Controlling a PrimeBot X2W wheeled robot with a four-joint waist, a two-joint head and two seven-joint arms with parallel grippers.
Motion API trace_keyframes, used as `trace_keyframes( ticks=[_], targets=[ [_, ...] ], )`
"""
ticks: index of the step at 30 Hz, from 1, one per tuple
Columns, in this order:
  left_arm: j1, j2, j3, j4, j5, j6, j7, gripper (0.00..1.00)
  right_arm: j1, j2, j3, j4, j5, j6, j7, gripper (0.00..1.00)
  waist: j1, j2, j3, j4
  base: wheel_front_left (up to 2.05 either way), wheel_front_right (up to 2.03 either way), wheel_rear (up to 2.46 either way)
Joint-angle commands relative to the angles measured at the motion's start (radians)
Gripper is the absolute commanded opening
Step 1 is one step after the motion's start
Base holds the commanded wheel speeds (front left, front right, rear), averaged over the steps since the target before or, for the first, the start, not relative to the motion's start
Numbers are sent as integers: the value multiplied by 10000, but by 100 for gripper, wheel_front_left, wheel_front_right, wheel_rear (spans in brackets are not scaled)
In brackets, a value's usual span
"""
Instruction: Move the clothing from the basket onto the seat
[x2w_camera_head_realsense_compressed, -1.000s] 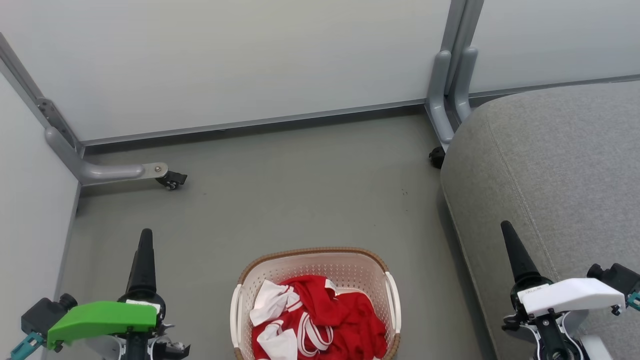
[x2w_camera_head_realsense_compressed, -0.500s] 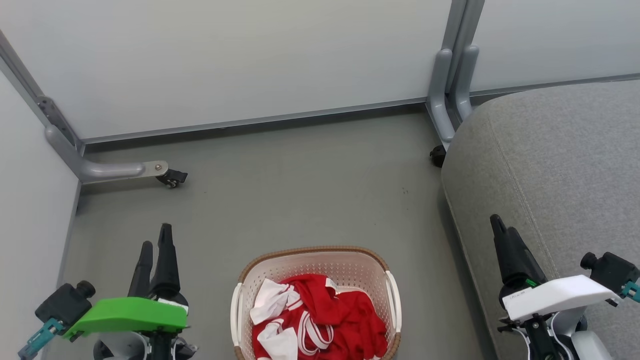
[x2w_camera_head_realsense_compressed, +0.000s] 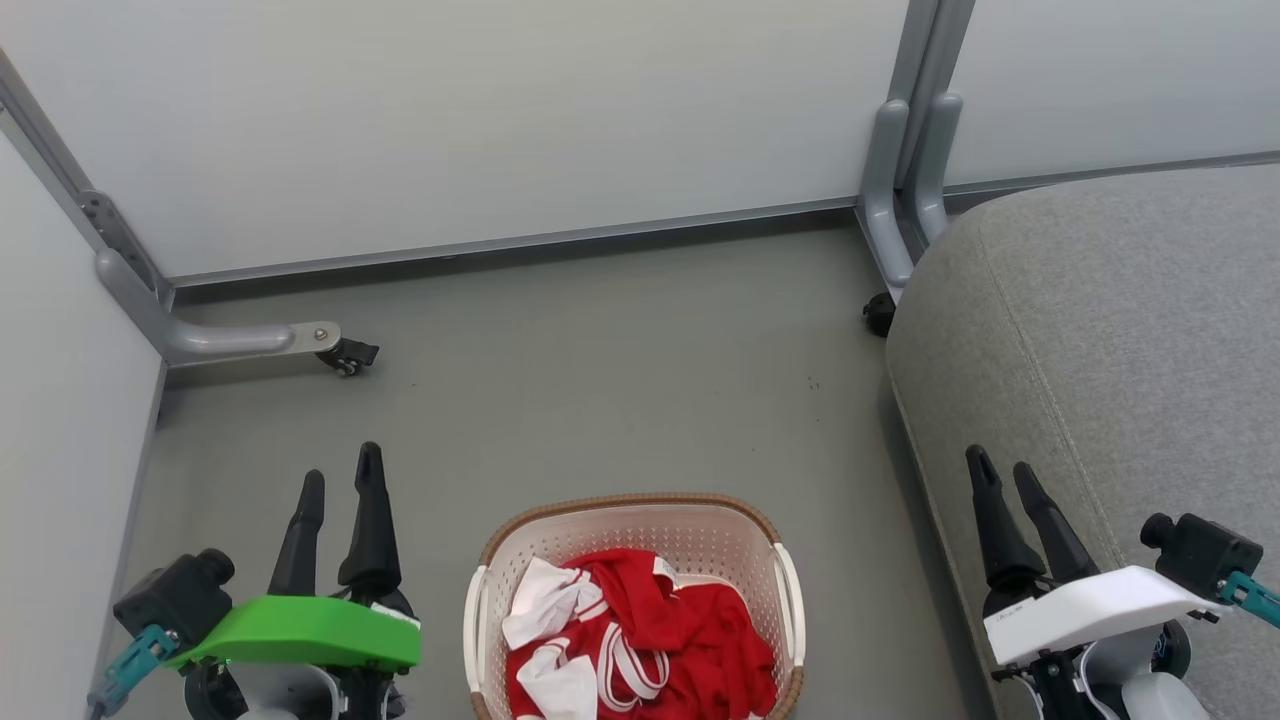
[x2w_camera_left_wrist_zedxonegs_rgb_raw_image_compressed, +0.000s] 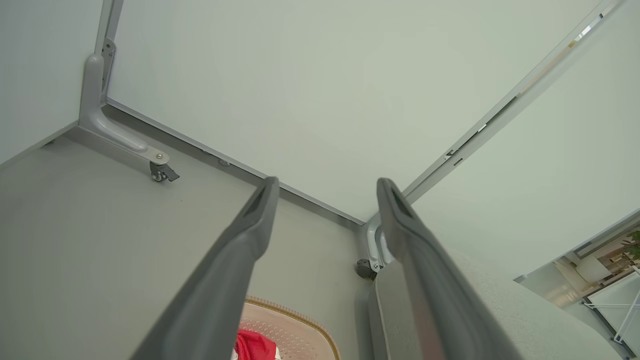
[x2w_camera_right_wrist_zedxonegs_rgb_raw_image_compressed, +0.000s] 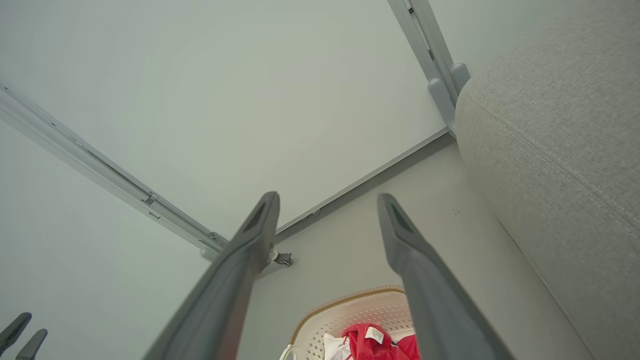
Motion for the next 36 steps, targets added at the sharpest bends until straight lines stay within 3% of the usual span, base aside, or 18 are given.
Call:
trace_keyframes(
  ticks=[1, 11, 36],
  targets=[
    [-4, 72, -36, -183, 304, 50, -98, 100, 49, -35, 22, -148, -296, 3, -118, 100, 0, -1, -8, 0, 0, 0, 0],
    [107, 77, -355, -270, 1757, 214, -392, 100, 119, -50, 297, -252, -1612, 3, -409, 100, 0, -1, -56, -5, 0, 0, 0],
    [299, 89, -861, -719, 4143, 497, -983, 100, 291, -130, 760, -674, -4018, 2, -1001, 100, 0, -1, -54, -48, 0, 0, 0]
  ],
)
